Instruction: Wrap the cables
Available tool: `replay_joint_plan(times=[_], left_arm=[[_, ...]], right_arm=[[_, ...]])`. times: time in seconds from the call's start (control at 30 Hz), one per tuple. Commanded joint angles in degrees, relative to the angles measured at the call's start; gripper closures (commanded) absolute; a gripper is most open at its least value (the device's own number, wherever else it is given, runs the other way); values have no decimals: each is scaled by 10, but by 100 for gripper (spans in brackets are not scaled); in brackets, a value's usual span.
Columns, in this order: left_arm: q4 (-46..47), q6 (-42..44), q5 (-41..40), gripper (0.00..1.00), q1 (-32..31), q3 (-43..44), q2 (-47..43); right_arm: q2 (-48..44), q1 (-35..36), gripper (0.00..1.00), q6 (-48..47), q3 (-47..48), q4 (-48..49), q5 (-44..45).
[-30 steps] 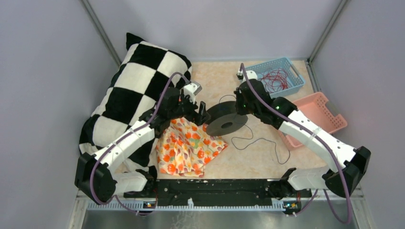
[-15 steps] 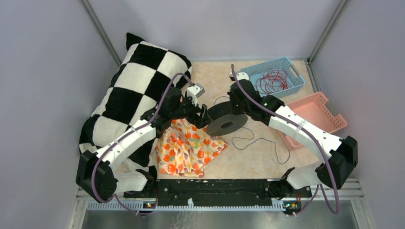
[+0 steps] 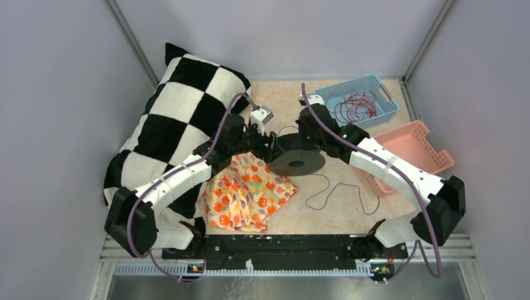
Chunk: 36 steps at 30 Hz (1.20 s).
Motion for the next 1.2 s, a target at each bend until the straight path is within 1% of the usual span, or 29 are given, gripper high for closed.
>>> replay_joint_plan(times=[0.0, 0.07, 0.17, 0.3, 0.43, 0.53, 0.6, 0.73, 0.93, 1.17], left_arm=[[98, 4, -40, 21, -2, -9, -1], [92, 16, -29, 20, -1, -1, -2], [48, 38, -9, 16, -1, 22, -1], [-5, 56, -25, 14, -1, 47, -3], [-5, 76, -44, 15, -1, 47, -10], [-5, 118, -47, 15, 2, 61, 0], [-7, 123, -21, 15, 17, 75, 13], [-17, 109, 65, 16, 54, 112, 46], [-8, 122, 108, 15, 56, 120, 58], [4, 129, 170, 15, 55, 123, 77]], right_arm=[[-5, 6, 100, 4, 2, 18, -10], [-8, 6, 100, 4, 2, 18, -14], [-12, 6, 100, 3, -1, 18, -15], [-15, 6, 100, 3, -7, 16, -9], [-18, 6, 100, 7, -10, 13, -3], [-27, 6, 100, 12, -12, 6, 15], [-32, 5, 100, 17, -15, 0, 31], [-48, -4, 100, 42, -27, 1, 47], [-74, -13, 100, 86, -39, 13, 73], [-77, -19, 100, 89, -33, 12, 79]])
